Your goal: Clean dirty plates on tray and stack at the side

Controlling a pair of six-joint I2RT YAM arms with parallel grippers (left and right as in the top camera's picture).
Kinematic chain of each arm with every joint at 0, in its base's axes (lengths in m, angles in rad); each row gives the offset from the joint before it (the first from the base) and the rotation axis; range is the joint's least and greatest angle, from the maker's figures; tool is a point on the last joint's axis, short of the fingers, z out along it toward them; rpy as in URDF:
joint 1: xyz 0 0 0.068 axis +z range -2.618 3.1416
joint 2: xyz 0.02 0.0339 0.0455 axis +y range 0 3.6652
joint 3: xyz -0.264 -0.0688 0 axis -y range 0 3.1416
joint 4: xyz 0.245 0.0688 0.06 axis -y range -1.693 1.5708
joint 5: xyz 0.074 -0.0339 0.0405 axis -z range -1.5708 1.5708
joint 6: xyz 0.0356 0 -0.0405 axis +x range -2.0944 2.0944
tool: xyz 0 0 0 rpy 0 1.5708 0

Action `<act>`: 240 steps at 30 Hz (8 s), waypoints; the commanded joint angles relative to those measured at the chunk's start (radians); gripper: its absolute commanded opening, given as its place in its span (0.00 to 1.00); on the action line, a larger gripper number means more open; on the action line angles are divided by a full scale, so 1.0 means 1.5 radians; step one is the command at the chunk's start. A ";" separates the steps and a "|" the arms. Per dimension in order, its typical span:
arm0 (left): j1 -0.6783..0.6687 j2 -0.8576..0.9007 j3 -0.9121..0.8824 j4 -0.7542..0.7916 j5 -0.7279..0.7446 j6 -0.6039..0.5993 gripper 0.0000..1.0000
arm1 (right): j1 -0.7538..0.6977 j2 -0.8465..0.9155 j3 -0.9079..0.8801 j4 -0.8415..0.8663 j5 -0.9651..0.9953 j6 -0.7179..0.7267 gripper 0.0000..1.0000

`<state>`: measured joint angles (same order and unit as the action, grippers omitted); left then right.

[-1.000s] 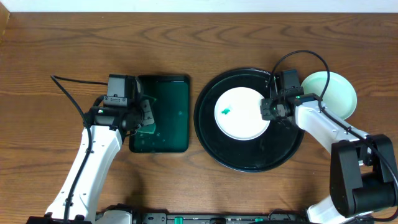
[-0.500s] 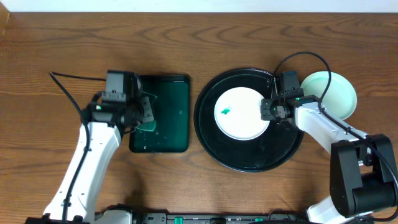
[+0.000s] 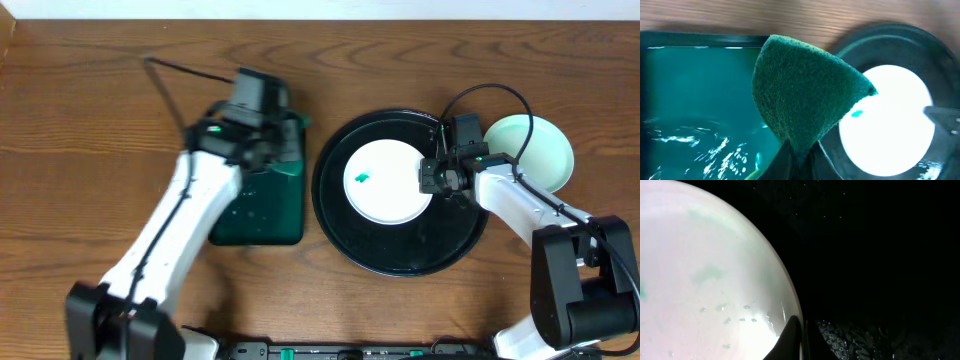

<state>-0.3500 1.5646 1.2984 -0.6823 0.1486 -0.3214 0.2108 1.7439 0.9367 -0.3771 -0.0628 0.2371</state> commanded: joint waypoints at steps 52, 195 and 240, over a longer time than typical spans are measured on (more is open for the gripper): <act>-0.175 0.231 -0.017 0.162 -0.058 -0.238 0.07 | 0.032 0.006 -0.007 -0.003 -0.064 0.036 0.01; -0.178 0.227 0.030 0.149 0.289 -0.193 0.07 | 0.040 0.006 -0.007 0.007 -0.064 -0.011 0.01; -0.227 0.283 0.032 0.177 0.216 -0.194 0.07 | 0.040 0.006 -0.007 0.007 -0.064 -0.011 0.01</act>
<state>-0.6617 2.0090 1.3434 -0.4305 0.2859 -0.6064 0.2512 1.7439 0.9337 -0.3695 -0.1276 0.2298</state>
